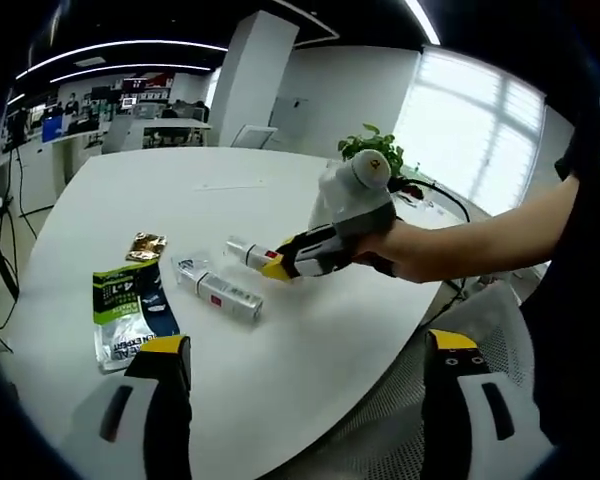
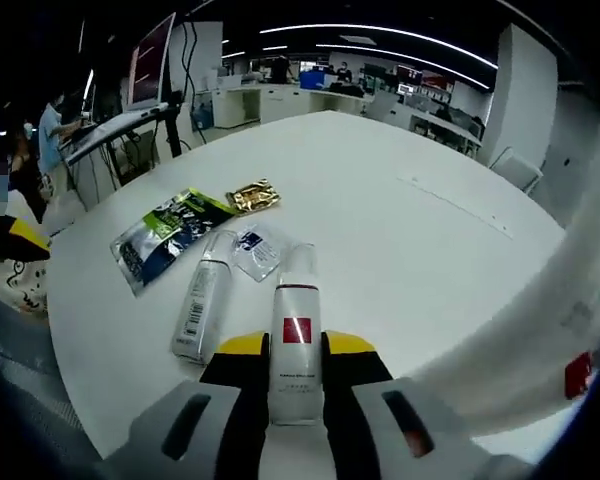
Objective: Arrange the skincare products in the storage area until every visible bottle or jar stands upright without overlapping.
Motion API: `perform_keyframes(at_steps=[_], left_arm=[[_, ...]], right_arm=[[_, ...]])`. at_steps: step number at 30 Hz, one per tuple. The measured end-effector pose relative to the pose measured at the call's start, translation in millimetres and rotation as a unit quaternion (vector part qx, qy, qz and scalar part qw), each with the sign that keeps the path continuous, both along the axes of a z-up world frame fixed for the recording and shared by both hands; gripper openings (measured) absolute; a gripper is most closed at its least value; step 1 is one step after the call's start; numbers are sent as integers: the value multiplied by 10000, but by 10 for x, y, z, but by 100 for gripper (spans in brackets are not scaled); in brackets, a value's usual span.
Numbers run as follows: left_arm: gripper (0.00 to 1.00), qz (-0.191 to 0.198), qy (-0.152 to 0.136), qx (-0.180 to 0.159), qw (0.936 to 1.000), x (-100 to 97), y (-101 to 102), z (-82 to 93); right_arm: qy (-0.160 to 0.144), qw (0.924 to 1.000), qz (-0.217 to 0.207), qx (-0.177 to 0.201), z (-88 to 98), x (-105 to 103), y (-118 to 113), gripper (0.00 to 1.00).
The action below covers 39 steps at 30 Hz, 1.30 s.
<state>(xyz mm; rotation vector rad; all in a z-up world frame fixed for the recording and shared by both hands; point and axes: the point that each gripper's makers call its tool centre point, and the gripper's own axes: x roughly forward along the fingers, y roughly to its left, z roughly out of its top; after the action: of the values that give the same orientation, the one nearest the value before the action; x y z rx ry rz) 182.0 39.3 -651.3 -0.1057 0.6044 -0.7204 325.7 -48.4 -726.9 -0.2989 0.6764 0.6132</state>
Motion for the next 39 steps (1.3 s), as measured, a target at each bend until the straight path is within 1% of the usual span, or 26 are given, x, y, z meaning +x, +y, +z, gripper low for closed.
perform_keyframes(at_steps=[5,6,9,10,13,15,16,17,20,22,27,28,29,32,34,39], left_arm=[[91,13,-45,-40,10000,26,-51,68],[91,10,-60,-51,10000,31,-58,85],[91,-3,-93,-76,9999,37,-67,121],[91,-17,-109,-72,9999,38,-75,145],[90,-29,-145,-88,9999,41,-91,203],[89,-34,-190,-133,9997,45,-99,231],[87,-47,-212,-166,9996,44,-109,255],[87,-43,-239,-256,9994,46,-122,302],[87,6,-293,-510,9983,57,-168,429],[86,30,-297,-593,9978,70,-157,466],[85,109,-232,-897,9956,88,-190,561],[83,121,-218,-942,9952,87,-192,576],[82,126,-212,-966,9950,86,-194,584],[79,214,-174,-1253,9917,91,-179,658],[76,216,-156,-1416,9896,91,-180,697],[68,268,-44,-1824,9828,97,-202,801]], right_arm=[[-189,9994,64,270,215,-106,13,19],[-234,9992,65,320,284,-145,12,19],[-311,9987,105,383,370,-206,11,19],[-353,9983,110,445,428,-248,10,19],[-454,9974,156,529,492,-298,18,19],[-738,9952,286,583,607,-348,39,19],[-815,9947,333,535,632,-373,34,19],[-813,9950,340,464,636,-429,13,19],[-907,9941,390,456,691,-520,-9,19],[-985,9931,416,475,745,-581,-13,19],[-1206,9897,565,527,965,-778,28,19],[-1254,9888,576,568,1023,-825,37,19],[-1270,9884,591,591,1044,-846,44,19],[-1430,9856,725,546,1161,-976,86,19],[-1499,9840,757,599,1225,-1040,107,19],[-1661,9803,873,613,1351,-1161,151,19]])
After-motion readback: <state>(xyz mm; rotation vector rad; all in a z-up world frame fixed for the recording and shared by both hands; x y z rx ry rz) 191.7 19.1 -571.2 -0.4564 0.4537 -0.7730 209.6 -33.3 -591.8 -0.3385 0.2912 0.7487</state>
